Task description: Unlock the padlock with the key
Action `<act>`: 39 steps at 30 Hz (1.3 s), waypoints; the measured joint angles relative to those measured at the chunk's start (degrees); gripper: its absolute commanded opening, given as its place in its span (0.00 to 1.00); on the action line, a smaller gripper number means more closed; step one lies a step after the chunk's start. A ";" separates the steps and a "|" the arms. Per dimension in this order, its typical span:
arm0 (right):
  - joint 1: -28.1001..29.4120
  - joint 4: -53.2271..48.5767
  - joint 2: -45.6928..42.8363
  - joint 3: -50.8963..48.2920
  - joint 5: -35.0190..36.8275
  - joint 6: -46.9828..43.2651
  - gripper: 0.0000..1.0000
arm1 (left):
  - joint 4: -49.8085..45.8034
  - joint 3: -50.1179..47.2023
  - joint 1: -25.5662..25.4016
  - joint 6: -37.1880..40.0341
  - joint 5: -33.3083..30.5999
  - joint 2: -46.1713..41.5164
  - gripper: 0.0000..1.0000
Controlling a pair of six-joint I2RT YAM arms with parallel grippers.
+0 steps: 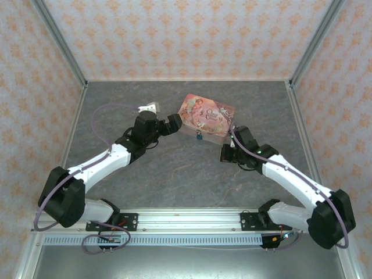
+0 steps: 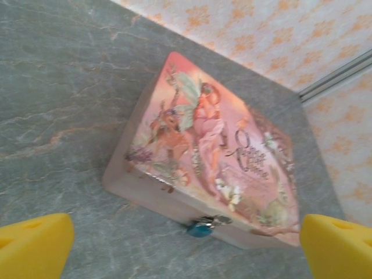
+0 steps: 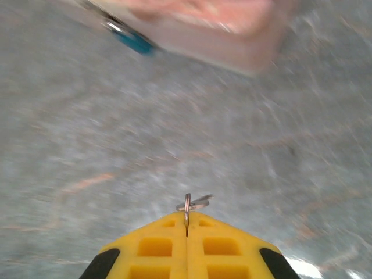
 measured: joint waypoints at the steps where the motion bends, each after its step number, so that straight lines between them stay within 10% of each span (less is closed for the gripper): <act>1: -0.17 1.90 -0.68 0.13 -1.29 0.09 0.00 | 0.72 0.00 0.00 -1.09 0.70 -0.24 0.99; 15: -6.62 23.96 3.87 18.58 -16.59 11.34 0.00 | 27.06 0.59 -1.46 -13.03 9.70 0.96 0.91; 28: -7.56 16.09 8.87 39.65 -32.48 14.91 0.00 | 34.80 7.02 -6.67 21.46 22.32 1.57 0.93; 39: -7.56 11.19 8.90 39.50 -37.00 14.99 0.00 | 27.76 11.67 -7.50 37.44 25.31 1.27 0.59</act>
